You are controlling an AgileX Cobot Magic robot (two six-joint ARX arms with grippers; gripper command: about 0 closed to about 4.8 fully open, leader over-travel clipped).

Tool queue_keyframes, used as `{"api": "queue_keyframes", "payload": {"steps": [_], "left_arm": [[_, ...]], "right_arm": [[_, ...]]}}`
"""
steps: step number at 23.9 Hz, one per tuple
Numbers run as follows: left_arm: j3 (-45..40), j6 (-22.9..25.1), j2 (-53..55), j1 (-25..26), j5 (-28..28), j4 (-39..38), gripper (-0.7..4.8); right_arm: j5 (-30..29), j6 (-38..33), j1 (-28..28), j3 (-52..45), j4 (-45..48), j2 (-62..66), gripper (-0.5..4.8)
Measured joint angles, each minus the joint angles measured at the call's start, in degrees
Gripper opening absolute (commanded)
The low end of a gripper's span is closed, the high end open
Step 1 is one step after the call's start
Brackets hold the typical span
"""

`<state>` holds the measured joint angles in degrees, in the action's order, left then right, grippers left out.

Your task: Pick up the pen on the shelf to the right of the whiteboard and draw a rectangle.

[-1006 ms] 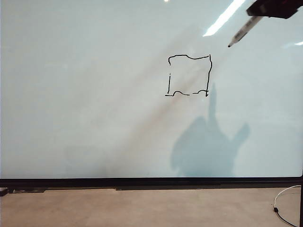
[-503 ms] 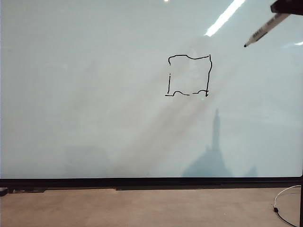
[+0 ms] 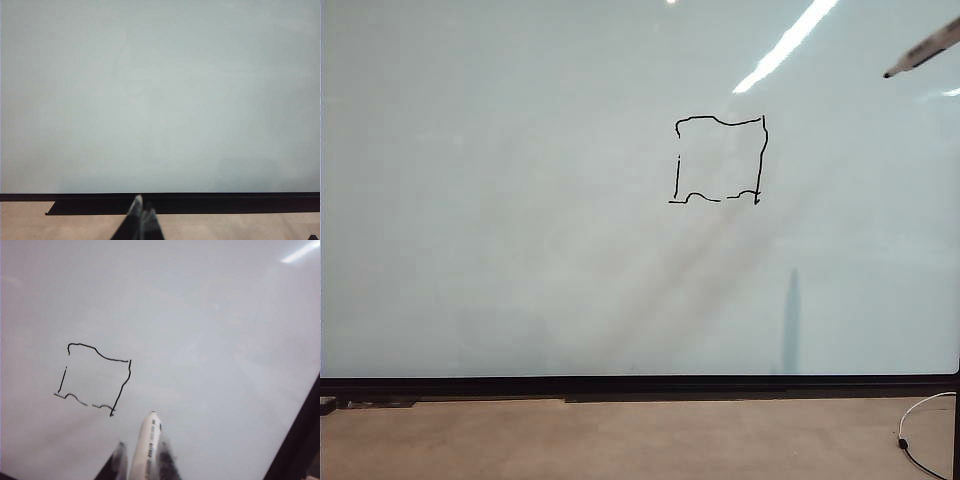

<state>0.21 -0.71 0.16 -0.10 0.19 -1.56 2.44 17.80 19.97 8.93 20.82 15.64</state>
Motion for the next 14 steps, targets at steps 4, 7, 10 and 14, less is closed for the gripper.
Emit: {"api": "queue_keyframes", "payload": {"steps": [4, 7, 10, 14], "left_arm": [[0.0, 0.0, 0.0, 0.0, 0.0, 0.0, -0.04], [0.0, 0.0, 0.0, 0.0, 0.0, 0.0, -0.04], [0.0, 0.0, 0.0, 0.0, 0.0, 0.0, -0.04], [0.0, 0.0, 0.0, 0.0, 0.0, 0.0, -0.04]], "right_arm": [[1.2, -0.6, 0.0, -1.4, -6.5, -6.9, -0.05], [1.5, -0.9, 0.0, -2.4, -7.7, -10.9, -0.05], [1.7, -1.3, 0.0, -2.9, -10.6, -14.5, -0.05], [2.4, -1.7, 0.0, -3.0, -13.0, -15.6, -0.05]]}}
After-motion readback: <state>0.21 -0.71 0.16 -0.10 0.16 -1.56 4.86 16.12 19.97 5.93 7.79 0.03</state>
